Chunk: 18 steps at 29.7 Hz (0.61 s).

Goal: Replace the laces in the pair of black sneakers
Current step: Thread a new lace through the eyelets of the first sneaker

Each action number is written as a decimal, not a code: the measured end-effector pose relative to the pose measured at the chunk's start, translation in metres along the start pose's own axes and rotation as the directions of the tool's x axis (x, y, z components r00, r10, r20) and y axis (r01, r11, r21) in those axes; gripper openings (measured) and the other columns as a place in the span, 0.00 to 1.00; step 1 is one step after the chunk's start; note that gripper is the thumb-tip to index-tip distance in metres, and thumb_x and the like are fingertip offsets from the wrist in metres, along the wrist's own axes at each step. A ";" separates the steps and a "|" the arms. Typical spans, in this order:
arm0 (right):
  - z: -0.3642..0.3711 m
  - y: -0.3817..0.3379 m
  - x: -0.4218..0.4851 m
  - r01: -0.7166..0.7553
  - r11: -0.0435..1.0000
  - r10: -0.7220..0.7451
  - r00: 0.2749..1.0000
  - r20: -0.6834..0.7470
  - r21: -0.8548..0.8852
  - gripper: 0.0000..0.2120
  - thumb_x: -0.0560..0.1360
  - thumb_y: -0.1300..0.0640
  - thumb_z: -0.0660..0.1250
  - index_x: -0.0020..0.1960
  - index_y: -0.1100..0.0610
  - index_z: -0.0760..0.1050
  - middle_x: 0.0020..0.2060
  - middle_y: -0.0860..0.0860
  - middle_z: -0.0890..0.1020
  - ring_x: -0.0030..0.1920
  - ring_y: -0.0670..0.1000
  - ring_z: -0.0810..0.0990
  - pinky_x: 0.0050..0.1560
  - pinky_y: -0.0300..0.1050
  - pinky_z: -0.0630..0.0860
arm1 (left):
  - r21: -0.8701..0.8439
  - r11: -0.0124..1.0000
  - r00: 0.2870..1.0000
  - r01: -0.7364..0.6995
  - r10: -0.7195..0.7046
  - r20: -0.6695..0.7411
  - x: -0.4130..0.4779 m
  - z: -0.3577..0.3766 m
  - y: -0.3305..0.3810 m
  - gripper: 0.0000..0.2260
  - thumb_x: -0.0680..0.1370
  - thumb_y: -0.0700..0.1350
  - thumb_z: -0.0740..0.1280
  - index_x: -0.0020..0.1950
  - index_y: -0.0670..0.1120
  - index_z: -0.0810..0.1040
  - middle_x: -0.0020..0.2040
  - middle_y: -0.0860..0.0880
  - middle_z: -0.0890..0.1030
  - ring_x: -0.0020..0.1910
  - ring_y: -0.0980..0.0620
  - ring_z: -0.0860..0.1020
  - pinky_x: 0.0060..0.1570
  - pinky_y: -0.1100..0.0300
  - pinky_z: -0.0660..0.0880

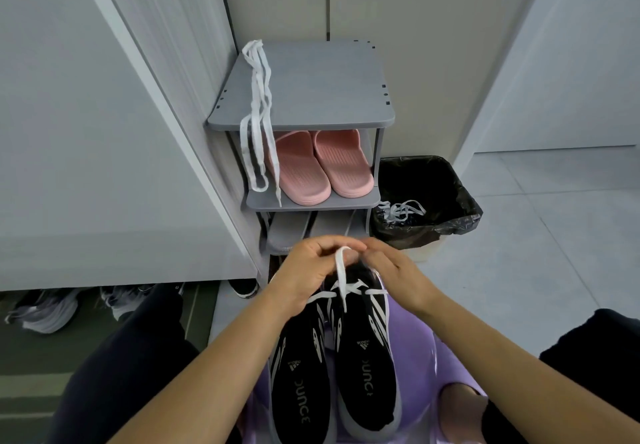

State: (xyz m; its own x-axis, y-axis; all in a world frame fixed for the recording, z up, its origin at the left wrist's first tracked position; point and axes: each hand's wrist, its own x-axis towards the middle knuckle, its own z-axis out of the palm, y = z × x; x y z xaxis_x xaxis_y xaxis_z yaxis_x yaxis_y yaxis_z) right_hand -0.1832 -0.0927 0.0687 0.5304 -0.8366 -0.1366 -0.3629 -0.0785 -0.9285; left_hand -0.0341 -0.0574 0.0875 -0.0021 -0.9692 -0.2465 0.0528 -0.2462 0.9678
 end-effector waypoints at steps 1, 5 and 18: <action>0.000 -0.005 -0.001 -0.046 0.997 0.044 0.998 0.039 0.064 0.13 0.81 0.59 0.54 0.45 0.52 0.76 0.37 0.46 0.80 0.40 0.39 0.76 0.45 0.29 0.70 | -0.009 1.000 1.000 -0.009 0.009 0.018 -0.001 -0.001 0.000 0.09 0.74 0.33 0.66 0.44 0.45 0.82 0.38 0.54 0.84 0.40 0.61 0.81 0.42 0.72 0.74; -0.012 0.000 0.002 -0.092 0.989 0.094 0.996 -0.009 0.114 0.13 0.79 0.56 0.59 0.40 0.56 0.77 0.29 0.49 0.73 0.32 0.46 0.70 0.37 0.33 0.67 | -0.115 0.991 0.998 0.070 -0.070 0.011 0.001 -0.012 0.002 0.09 0.76 0.34 0.63 0.47 0.45 0.81 0.38 0.50 0.84 0.40 0.57 0.81 0.46 0.66 0.75; -0.023 0.016 0.001 0.021 0.912 -0.036 0.999 -0.030 -0.409 0.14 0.77 0.54 0.64 0.61 0.55 0.75 0.55 0.48 0.77 0.57 0.46 0.74 0.57 0.34 0.66 | 0.256 0.948 0.980 0.191 -0.201 0.013 0.001 -0.010 -0.013 0.06 0.78 0.36 0.64 0.46 0.46 0.77 0.35 0.49 0.82 0.31 0.58 0.79 0.29 0.68 0.71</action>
State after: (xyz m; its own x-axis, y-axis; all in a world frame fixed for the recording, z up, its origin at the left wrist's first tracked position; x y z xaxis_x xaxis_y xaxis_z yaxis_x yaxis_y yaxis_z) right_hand -0.2061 -0.1069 0.0618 0.5202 -0.8490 -0.0927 -0.6336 -0.3110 -0.7084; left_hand -0.0248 -0.0551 0.0739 -0.0257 -0.9000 -0.4352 -0.2059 -0.4212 0.8833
